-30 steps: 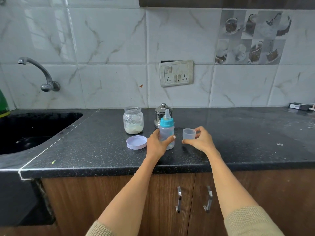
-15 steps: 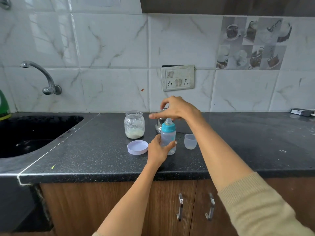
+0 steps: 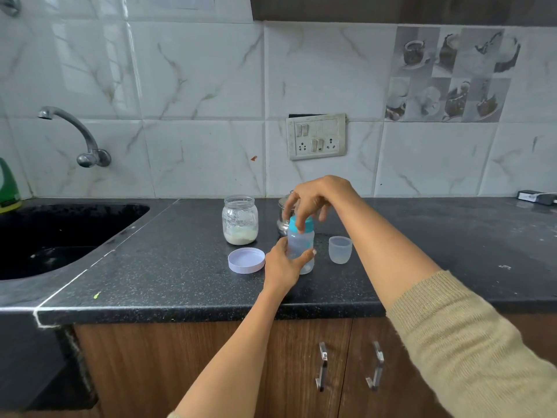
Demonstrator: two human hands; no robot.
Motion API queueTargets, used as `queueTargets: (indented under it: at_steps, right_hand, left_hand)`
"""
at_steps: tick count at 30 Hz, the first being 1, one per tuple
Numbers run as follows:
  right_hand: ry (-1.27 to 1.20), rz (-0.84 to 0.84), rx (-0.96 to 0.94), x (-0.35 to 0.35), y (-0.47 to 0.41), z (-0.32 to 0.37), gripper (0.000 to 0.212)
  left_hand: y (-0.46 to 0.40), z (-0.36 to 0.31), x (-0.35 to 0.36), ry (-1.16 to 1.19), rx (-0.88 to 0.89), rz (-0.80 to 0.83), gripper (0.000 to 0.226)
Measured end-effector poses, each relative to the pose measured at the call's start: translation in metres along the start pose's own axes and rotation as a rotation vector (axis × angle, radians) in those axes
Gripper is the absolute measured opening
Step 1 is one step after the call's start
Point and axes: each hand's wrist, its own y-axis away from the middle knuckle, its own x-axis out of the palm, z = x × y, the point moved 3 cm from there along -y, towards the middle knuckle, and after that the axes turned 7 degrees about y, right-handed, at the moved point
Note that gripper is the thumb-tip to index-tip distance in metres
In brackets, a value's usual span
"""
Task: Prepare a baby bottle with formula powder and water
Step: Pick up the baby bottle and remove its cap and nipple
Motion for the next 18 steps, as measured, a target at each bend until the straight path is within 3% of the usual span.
queueTargets:
  at_steps: [3,5,7,9,13,18]
  right_hand:
    - [0.018,-0.129,-0.016,-0.007,0.006,0.002,0.05]
    - [0.072,-0.203,0.058,-0.007,0.004,0.002,0.063]
    - [0.142,-0.154,0.16,-0.002,0.0,0.0,0.075]
    - [0.14,-0.075,0.175,0.004,-0.005,0.0,0.067]
    - [0.046,-0.071,0.074,0.005,-0.011,0.0,0.037]
    - [-0.04,-0.064,-0.018,-0.009,-0.007,-0.004,0.034]
  left_hand:
    - [0.001,-0.001,0.0,0.003,-0.005,0.003,0.056]
    - [0.0,-0.001,0.0,0.004,0.001,0.004,0.054]
    - [0.001,-0.002,0.0,0.009,0.006,-0.001,0.052]
    - [0.001,-0.002,0.0,0.003,0.003,0.0,0.053]
    - [0.0,-0.001,0.0,-0.011,0.003,-0.001,0.049]
    - [-0.001,0.002,0.0,-0.002,0.003,-0.012,0.045]
